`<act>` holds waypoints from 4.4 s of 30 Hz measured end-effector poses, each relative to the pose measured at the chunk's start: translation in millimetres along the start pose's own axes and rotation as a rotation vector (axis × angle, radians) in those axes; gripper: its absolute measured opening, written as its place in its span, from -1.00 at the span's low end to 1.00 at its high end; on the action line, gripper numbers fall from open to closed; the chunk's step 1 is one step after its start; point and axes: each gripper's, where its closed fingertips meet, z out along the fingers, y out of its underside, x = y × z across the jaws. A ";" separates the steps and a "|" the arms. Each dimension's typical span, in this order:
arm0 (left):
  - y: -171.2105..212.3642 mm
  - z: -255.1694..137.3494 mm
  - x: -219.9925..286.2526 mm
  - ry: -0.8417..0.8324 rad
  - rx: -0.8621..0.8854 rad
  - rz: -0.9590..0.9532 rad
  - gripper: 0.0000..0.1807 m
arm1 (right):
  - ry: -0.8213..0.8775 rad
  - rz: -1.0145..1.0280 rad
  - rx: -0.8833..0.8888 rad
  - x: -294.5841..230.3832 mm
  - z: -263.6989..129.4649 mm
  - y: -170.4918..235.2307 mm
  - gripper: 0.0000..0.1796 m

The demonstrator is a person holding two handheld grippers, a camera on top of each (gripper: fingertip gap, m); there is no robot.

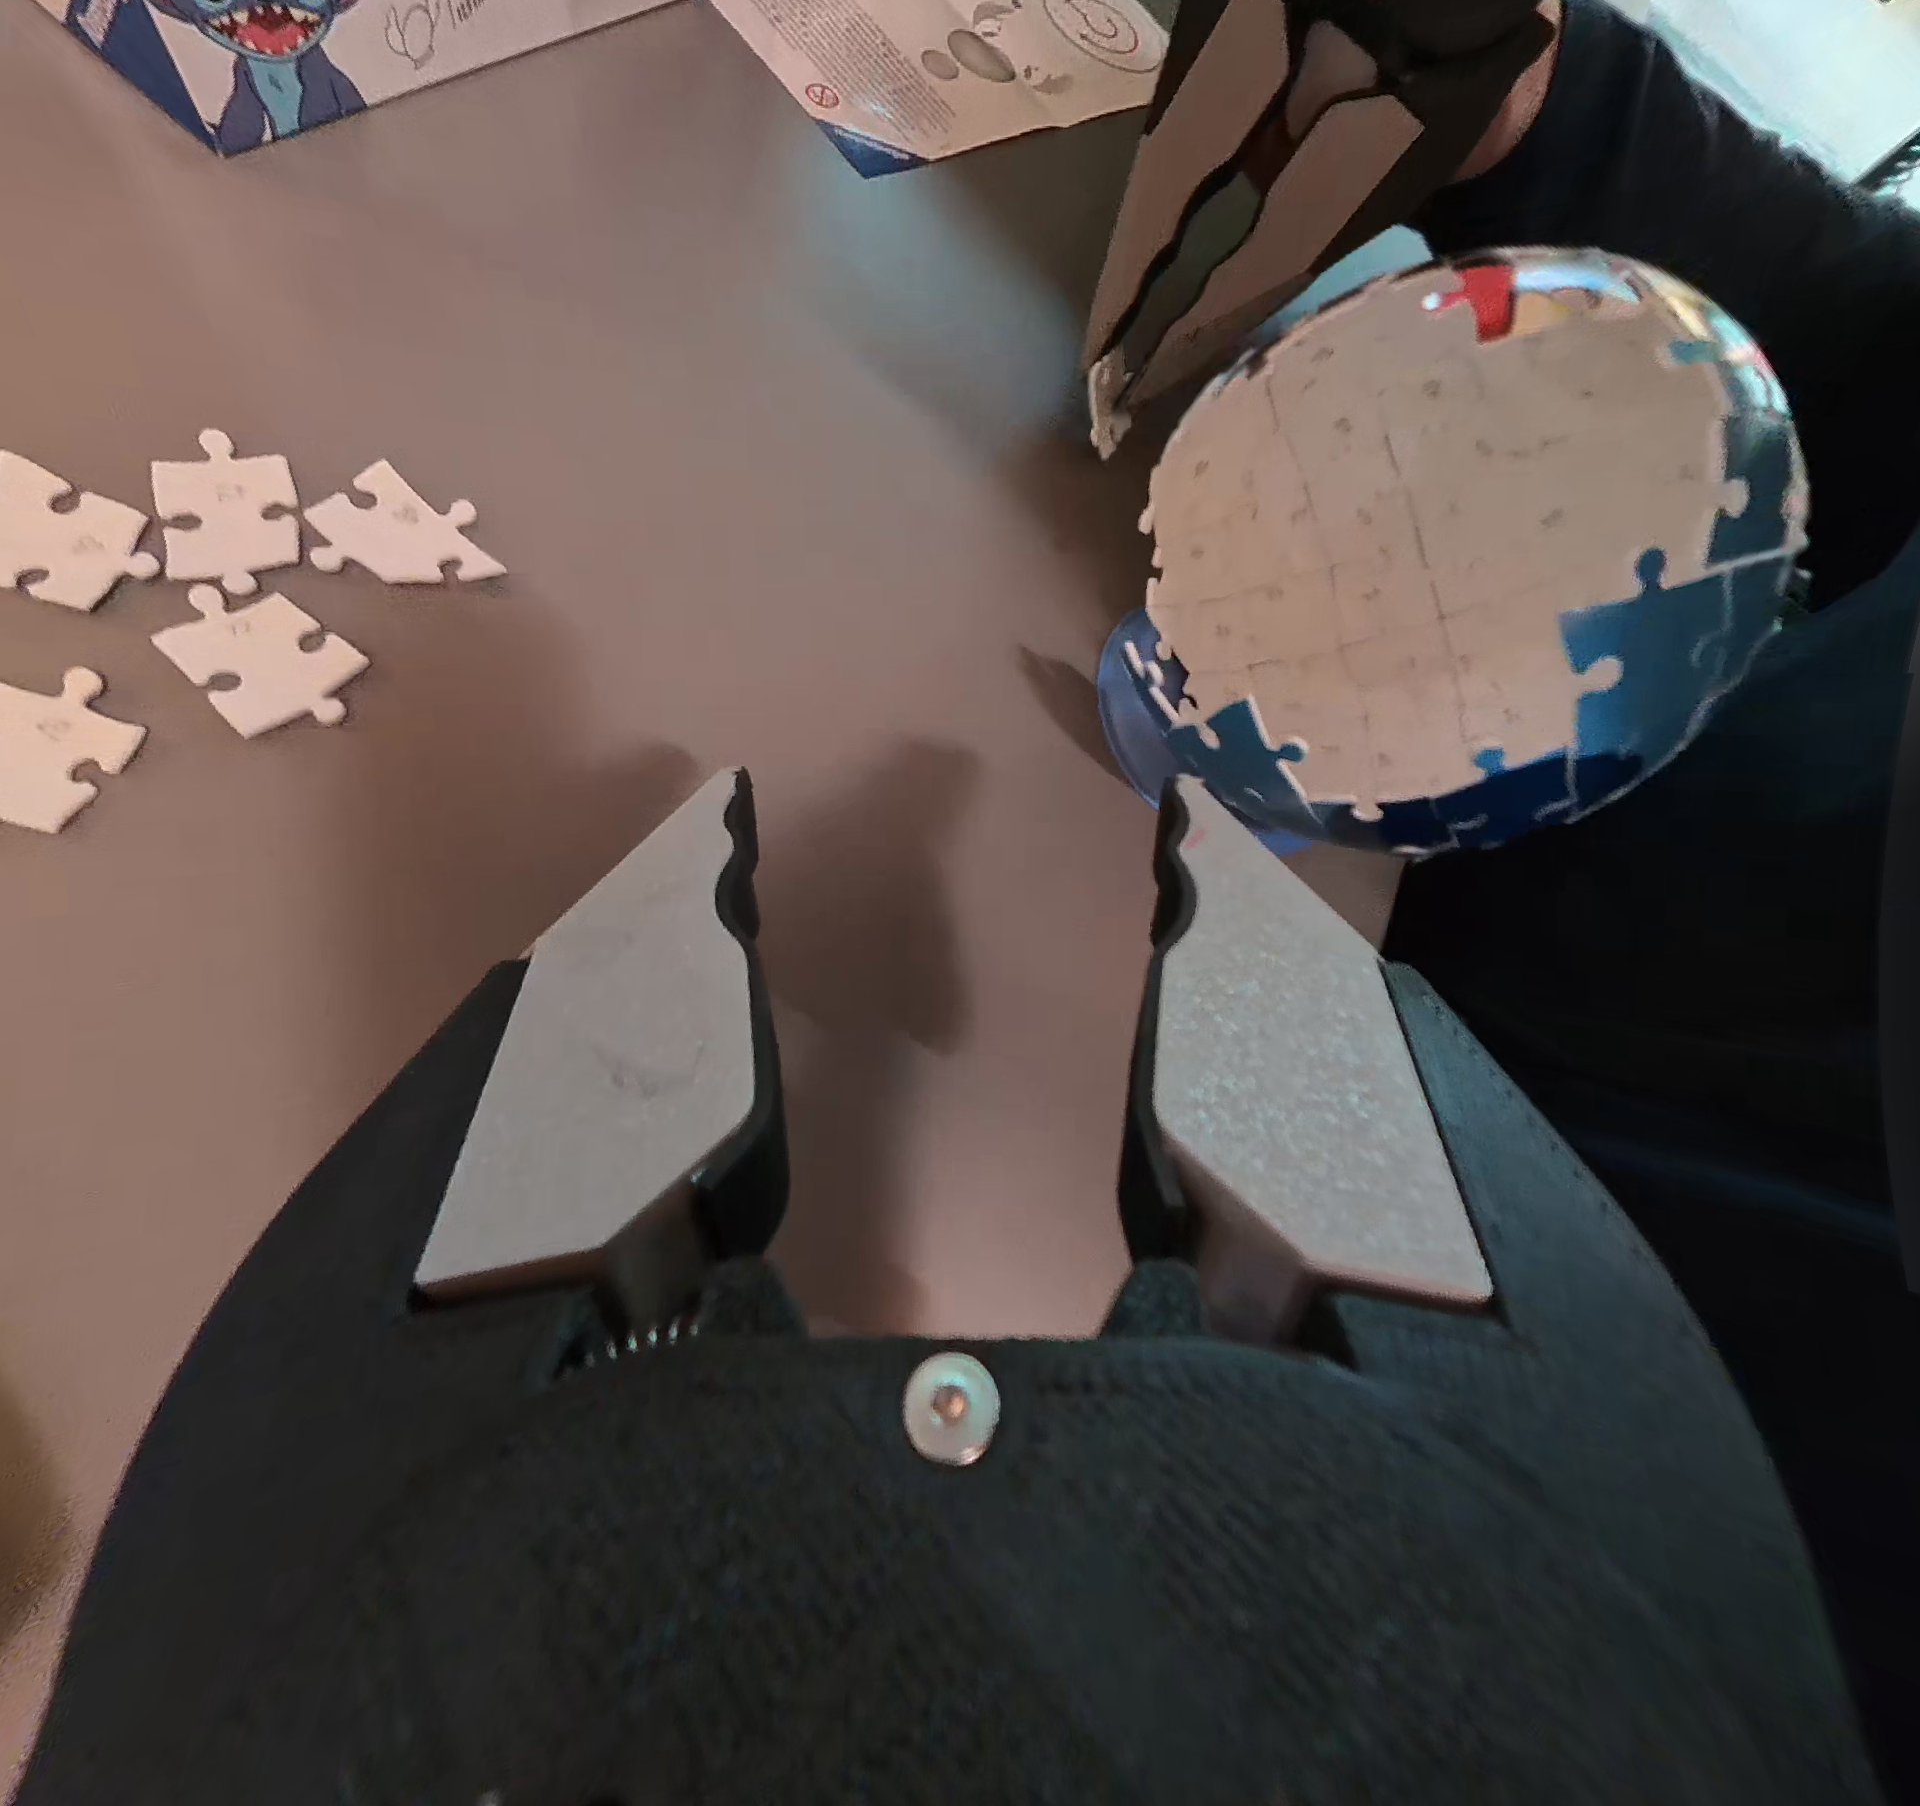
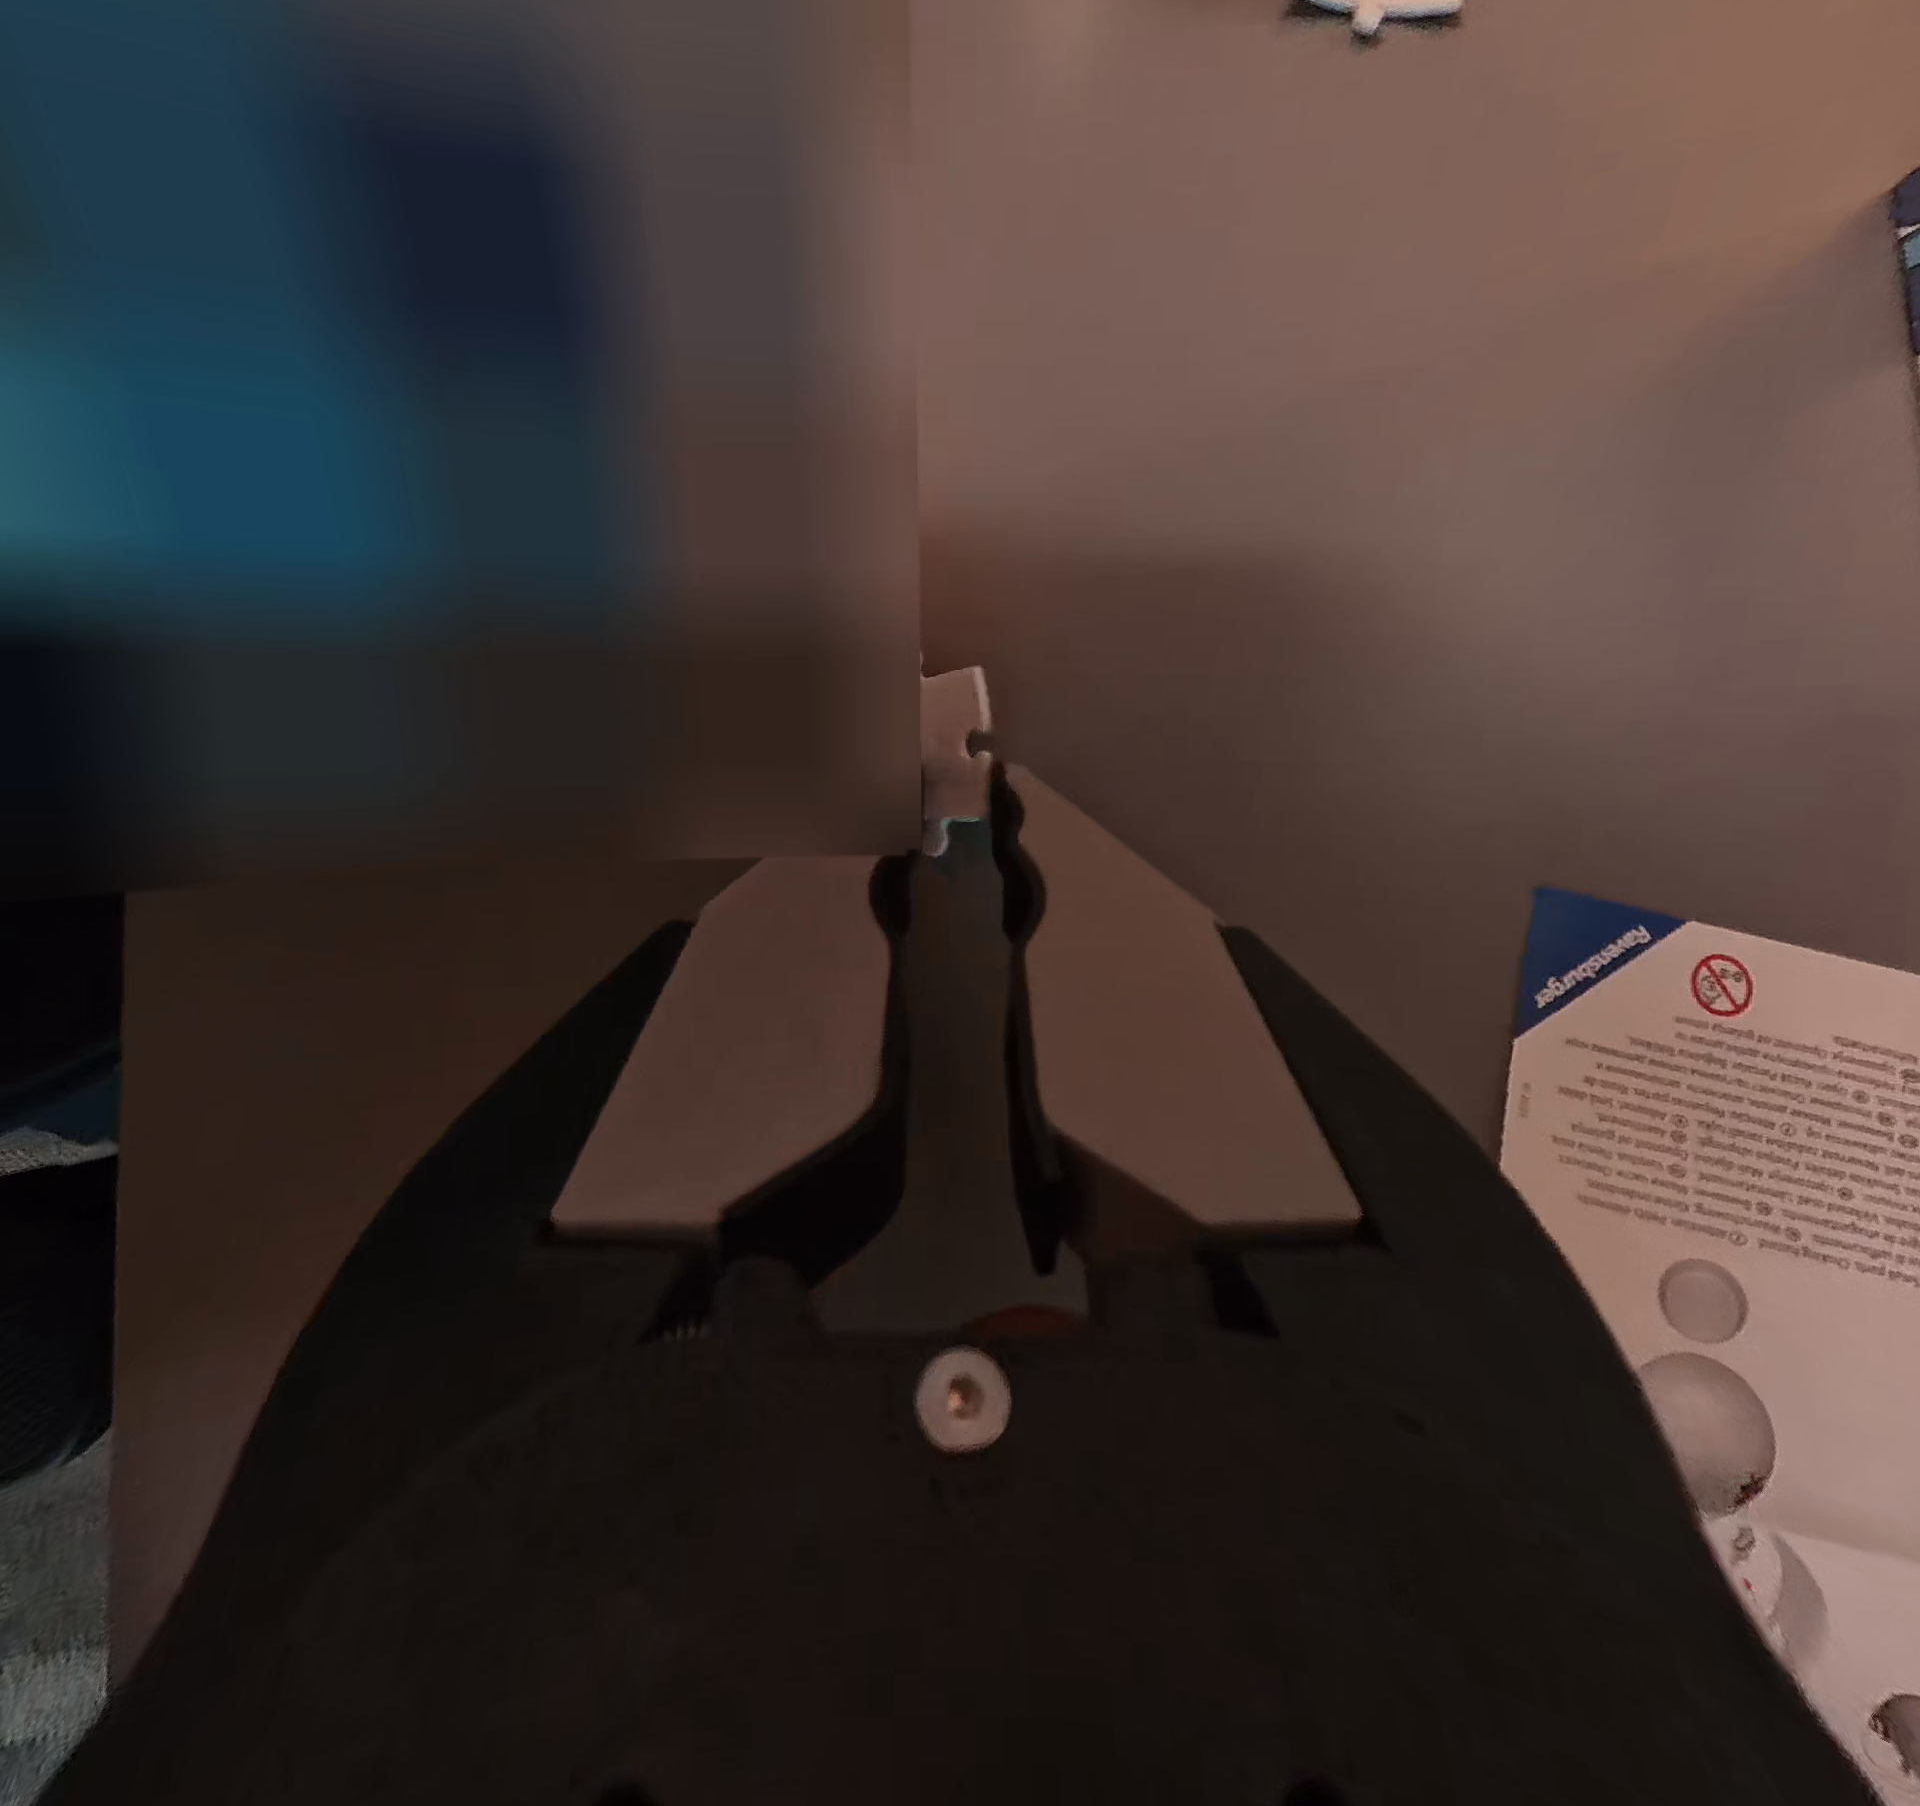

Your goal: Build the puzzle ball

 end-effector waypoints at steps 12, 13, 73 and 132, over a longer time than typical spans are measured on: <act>-41.4 31.4 -4.3 0.099 0.018 0.058 -0.34 | -0.029 -0.020 0.048 20.8 -7.3 -25.9 -1.00; -45.4 35.5 -3.4 0.103 0.016 0.077 -0.37 | -0.044 -0.035 0.051 21.3 -8.7 -32.9 -1.00; -50.9 18.8 0.4 0.175 0.219 -0.092 -0.68 | -0.431 0.009 -0.269 -11.7 6.7 -116.3 -1.00; 21.0 -3.0 64.2 0.255 0.159 -0.091 -0.52 | -0.564 -0.018 -0.285 -7.3 21.4 -94.1 -0.72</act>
